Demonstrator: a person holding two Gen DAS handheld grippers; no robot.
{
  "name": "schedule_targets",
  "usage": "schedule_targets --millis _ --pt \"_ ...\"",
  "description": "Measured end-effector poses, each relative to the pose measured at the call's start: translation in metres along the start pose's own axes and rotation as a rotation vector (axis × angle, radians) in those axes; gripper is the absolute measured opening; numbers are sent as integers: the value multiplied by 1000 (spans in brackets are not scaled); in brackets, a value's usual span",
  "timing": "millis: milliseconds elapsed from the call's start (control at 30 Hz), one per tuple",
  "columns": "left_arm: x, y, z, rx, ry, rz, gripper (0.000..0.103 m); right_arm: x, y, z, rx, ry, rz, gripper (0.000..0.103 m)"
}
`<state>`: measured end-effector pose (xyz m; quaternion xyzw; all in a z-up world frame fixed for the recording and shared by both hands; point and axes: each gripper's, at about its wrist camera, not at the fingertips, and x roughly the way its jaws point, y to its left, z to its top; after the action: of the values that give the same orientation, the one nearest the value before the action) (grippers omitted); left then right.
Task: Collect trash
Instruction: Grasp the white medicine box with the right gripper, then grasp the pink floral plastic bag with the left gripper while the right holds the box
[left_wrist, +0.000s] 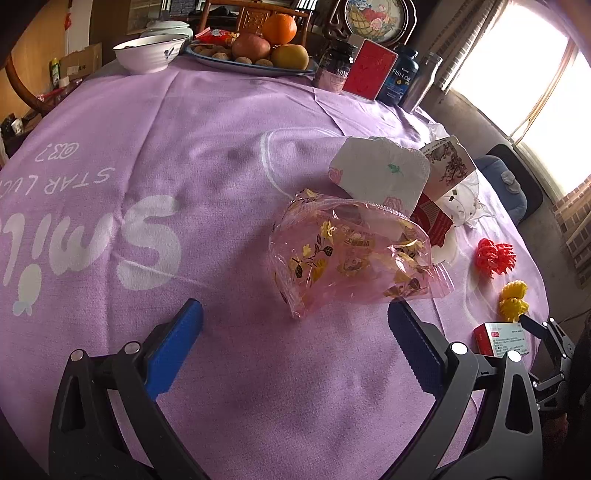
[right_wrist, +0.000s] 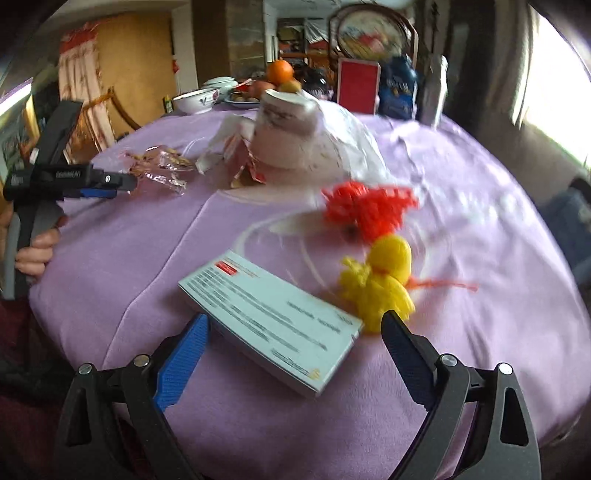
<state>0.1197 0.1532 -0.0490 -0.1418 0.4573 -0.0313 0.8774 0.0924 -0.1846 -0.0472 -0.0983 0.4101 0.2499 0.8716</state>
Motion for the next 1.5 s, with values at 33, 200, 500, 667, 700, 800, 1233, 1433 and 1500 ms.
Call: schedule_targets --millis 33,200,500,667,700,800,1233,1433,1500 --pt "0 0 0 2 0 2 96 2 -2 -5 34 3 31 92" --pt "1 -2 1 13 2 16 96 -15 42 -5 -16 -36 204 91" --pt "1 -3 0 17 4 10 96 3 61 4 -116 -52 140 91" --pt "-3 -10 -2 60 15 -80 96 10 66 1 -50 -51 229 45" --pt "-6 -15 -4 84 0 -85 96 7 66 2 -24 -87 197 45" --pt "-16 -34 -10 179 -71 -36 96 -8 61 -6 24 -149 159 45" --pt "8 -50 15 163 -31 27 96 -6 37 -15 121 -129 103 51" --pt "20 -41 26 98 27 -20 96 4 43 -13 100 -116 86 66" --pt "14 -37 27 90 1 -21 92 6 45 -12 92 -115 76 65"
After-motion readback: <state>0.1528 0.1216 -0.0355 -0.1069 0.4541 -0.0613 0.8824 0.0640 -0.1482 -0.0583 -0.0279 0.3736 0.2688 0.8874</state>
